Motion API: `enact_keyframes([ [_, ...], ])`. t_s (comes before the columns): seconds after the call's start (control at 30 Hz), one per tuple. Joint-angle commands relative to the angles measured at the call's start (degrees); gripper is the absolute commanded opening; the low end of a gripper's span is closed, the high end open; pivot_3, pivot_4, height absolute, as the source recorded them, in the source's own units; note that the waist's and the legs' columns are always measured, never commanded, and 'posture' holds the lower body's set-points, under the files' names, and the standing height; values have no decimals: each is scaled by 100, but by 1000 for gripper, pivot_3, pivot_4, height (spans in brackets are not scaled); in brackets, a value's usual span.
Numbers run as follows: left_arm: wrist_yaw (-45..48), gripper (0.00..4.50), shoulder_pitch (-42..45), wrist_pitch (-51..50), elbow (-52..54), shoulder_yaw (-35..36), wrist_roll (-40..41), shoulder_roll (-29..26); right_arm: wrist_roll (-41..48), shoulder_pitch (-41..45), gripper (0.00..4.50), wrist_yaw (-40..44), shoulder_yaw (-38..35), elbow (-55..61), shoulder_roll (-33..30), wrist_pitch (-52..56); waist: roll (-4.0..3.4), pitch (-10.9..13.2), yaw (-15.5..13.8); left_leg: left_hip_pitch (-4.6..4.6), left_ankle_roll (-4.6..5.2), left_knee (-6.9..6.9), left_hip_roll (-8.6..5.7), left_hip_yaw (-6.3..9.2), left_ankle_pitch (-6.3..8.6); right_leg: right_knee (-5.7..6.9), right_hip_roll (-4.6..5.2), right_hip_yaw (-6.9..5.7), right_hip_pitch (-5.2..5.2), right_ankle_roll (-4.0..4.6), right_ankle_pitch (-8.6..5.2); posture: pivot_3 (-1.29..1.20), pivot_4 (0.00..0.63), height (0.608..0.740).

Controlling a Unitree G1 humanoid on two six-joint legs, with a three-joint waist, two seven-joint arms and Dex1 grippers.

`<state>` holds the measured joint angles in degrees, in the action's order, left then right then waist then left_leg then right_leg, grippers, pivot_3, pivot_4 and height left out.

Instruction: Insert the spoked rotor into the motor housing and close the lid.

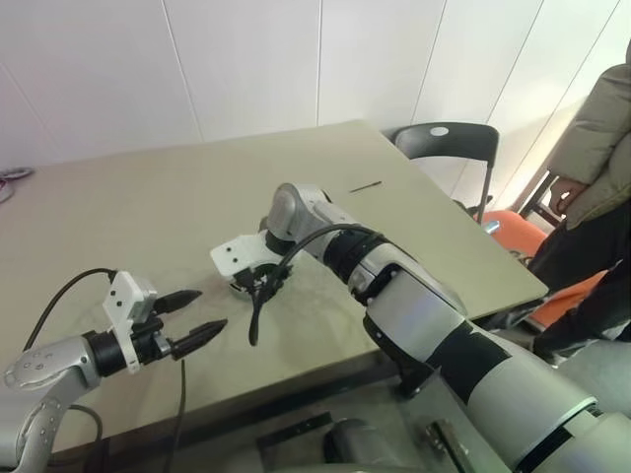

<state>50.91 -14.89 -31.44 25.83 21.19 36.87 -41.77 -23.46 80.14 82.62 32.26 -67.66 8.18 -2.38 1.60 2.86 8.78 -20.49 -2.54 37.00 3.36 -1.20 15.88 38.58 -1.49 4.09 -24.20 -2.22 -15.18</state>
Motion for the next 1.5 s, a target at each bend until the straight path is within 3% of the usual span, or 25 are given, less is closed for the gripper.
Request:
enact_keyframes([
  [0.03, 64, 4325, 155, 114, -10, 134, 45, -100, -107, -70, 1951, -161, 99, 231, -187, -618, 1, -1, -13, 0, 0, 0, 0, 1, 0, 0, 1, 0, 1, 1, 0, 0, 0, 740],
  [0.27, 132, 4325, 260, 113, -81, 86, 6, -170, -940, -153, 1951, -1633, 710, -52, -484, -1726, 3, -1, 4, 0, 0, 3, -3, -4, 0, 0, 4, 7, 0, 11, 3, 0, 0, 740],
  [0.67, 482, 4325, 156, 142, -224, 378, -8, -604, -1199, -254, 1951, -1653, 851, -207, -568, -2224, 1, 0, 1, 1, 0, -3, 1, -3, 0, 0, 2, 7, -3, 12, 4, 0, 0, 740],
  [0.97, 393, 4325, 176, 105, -166, 371, 11, -550, -1268, -281, 1951, -1865, 852, -259, -469, -2261, 0, 0, 0, 1, 0, -2, 0, -3, 0, 0, 3, 7, -2, 12, 4, 0, 0, 740],
  [1.17, 310, 4325, 169, 101, -120, 337, 24, -469, -1293, -289, 85, -2011, 840, -300, -381, -2206, 2, -1, 0, 1, 0, -3, 1, -3, 0, 0, 4, 7, -2, 12, 4, 0, 0, 740],
  [1.5, 239, 4325, 239, 114, -140, 258, 26, -408, -1303, -174, 15, -2172, 772, -378, -248, -1859, 2, -1, 9, 12, 1, 2, 3, -3, -1, 13, 1, 10, 0, 15, 1, 0, 0, 740],
])
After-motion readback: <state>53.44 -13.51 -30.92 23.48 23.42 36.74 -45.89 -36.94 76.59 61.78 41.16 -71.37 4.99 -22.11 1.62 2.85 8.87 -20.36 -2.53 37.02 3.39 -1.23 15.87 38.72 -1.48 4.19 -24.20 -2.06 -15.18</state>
